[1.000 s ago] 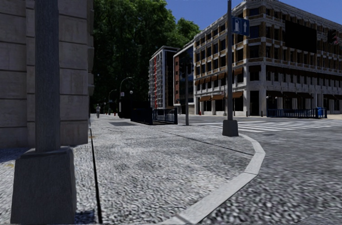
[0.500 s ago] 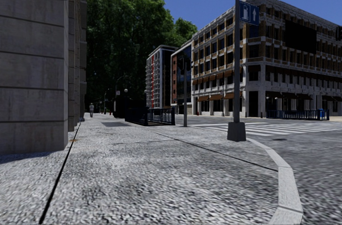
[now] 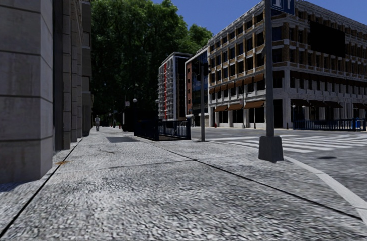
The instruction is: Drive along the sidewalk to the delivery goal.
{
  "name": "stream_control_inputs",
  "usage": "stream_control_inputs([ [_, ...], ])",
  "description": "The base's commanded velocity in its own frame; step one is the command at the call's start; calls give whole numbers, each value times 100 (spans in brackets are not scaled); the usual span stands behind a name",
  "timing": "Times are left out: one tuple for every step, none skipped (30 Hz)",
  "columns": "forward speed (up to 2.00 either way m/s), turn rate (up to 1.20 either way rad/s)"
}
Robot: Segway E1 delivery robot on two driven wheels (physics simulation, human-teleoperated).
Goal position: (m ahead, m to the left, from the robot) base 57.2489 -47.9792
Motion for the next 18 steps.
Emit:
stream_control_inputs([
  [161,0],
  [161,0],
  [161,0],
  [161,0],
  [161,0],
  [160,0],
  [160,0],
  [160,0],
  [160,0],
  [160,0],
  [160,0],
  [160,0],
  [159,0],
  [159,0],
  [159,0],
  [159,0],
  [159,0],
  [159,0],
])
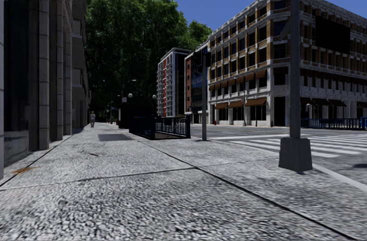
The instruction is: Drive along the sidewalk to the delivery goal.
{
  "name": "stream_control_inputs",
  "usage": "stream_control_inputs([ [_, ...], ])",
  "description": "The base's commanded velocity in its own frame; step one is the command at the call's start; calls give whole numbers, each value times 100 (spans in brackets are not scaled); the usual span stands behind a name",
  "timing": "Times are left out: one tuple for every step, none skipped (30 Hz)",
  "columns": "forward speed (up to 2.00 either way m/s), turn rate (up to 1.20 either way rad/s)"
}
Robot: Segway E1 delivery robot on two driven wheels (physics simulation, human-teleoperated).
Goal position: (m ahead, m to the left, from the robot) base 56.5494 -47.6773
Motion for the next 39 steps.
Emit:
stream_control_inputs([
  [159,0],
  [157,0],
  [154,0],
  [154,0],
  [152,0],
  [152,0],
  [151,0],
  [151,0],
  [150,0],
  [150,0],
  [150,0],
  [150,0],
  [150,0],
  [150,0],
  [150,0],
  [150,0],
  [150,0],
  [150,0],
  [150,0],
  [150,0],
  [150,0],
  [150,0],
  [150,0],
  [200,0],
  [200,0],
  [200,0],
  [200,0],
  [200,0],
  [200,0],
  [200,0],
  [200,0],
  [200,0],
  [200,0],
  [200,0],
  [200,0],
  [200,0],
  [200,-14],
  [200,-28],
  [200,-33],
])
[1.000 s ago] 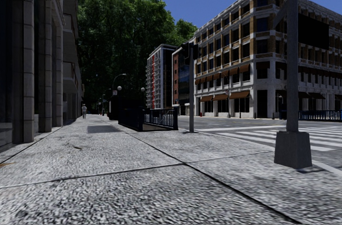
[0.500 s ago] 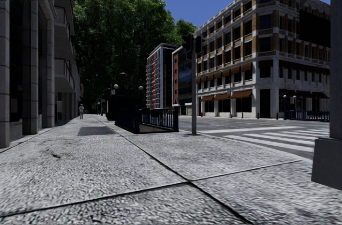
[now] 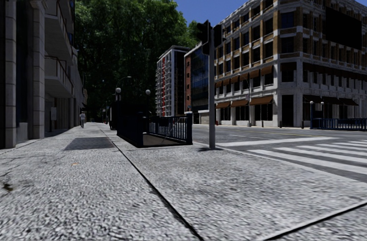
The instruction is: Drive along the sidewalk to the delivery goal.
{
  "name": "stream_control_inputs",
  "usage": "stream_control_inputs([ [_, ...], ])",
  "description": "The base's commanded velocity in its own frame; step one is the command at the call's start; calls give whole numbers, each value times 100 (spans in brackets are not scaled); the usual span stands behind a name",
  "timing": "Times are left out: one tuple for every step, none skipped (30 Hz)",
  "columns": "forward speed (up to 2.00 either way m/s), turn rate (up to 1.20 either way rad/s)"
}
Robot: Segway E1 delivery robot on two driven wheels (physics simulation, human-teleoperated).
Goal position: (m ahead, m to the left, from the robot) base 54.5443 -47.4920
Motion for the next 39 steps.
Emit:
stream_control_inputs([
  [200,-35],
  [200,-35],
  [196,-36],
  [187,-40],
  [178,-46],
  [171,-50],
  [169,-51],
  [169,-51],
  [169,-54],
  [169,-54],
  [169,-57],
  [168,-58],
  [168,-58],
  [168,-58],
  [168,-58],
  [168,-58],
  [168,-58],
  [168,-58],
  [168,-58],
  [168,-58],
  [168,-58],
  [168,-58],
  [168,-59],
  [168,-59],
  [168,-59],
  [168,-59],
  [168,-59],
  [168,-59],
  [168,-59],
  [168,-59],
  [168,-59],
  [168,-59],
  [168,-59],
  [168,-59],
  [168,-59],
  [168,-59],
  [168,-59],
  [168,-59],
  [168,-59],
])
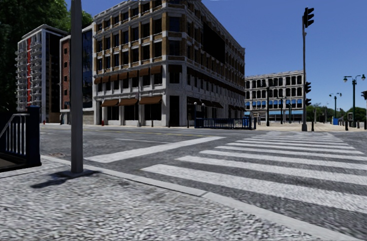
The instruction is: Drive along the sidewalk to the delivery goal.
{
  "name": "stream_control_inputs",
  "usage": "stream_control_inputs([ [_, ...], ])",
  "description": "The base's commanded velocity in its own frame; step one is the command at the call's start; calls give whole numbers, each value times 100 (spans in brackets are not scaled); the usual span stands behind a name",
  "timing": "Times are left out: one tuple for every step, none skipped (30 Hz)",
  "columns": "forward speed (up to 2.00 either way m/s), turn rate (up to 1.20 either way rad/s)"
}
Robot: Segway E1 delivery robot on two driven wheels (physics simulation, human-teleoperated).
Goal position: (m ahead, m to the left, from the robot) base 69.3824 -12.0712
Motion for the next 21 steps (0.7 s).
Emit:
stream_control_inputs([
  [168,-59],
  [168,-59],
  [168,-59],
  [168,-59],
  [168,-59],
  [168,-59],
  [168,-59],
  [168,-59],
  [168,-59],
  [168,-59],
  [168,-59],
  [168,-59],
  [168,-59],
  [168,-59],
  [168,-59],
  [168,-59],
  [168,-59],
  [168,-59],
  [168,-59],
  [168,-59],
  [168,-59],
])
